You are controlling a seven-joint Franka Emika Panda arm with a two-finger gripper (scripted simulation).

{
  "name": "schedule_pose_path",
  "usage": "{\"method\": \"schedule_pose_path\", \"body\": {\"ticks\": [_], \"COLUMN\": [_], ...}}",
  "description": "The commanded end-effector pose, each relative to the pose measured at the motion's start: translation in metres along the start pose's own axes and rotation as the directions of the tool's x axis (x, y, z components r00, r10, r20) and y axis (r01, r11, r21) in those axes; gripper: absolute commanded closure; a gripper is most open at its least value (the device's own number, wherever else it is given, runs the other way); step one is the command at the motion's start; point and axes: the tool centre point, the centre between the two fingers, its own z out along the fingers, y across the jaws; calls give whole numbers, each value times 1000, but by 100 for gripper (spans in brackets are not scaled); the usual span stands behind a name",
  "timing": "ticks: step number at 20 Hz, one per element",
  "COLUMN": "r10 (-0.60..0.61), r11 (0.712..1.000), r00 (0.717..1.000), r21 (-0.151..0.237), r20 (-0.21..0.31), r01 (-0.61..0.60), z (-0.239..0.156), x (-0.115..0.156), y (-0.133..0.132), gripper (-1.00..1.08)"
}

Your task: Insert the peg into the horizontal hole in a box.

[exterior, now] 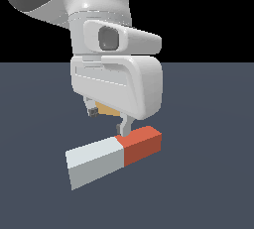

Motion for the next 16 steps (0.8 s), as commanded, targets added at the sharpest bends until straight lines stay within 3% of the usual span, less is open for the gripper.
{"method": "schedule_pose_path", "body": {"ticks": [1, 9, 16], "r10": [74, 220, 249], "r11": [997, 975, 969], "r00": [997, 975, 969], "r21": [-4, -11, -12], "r20": [0, 0, -1], "r01": [-74, -220, -249], "z": [6, 19, 22], "x": [-9, -28, -32], "y": [2, 2, 2], "gripper": [-92, -92, -92]}}
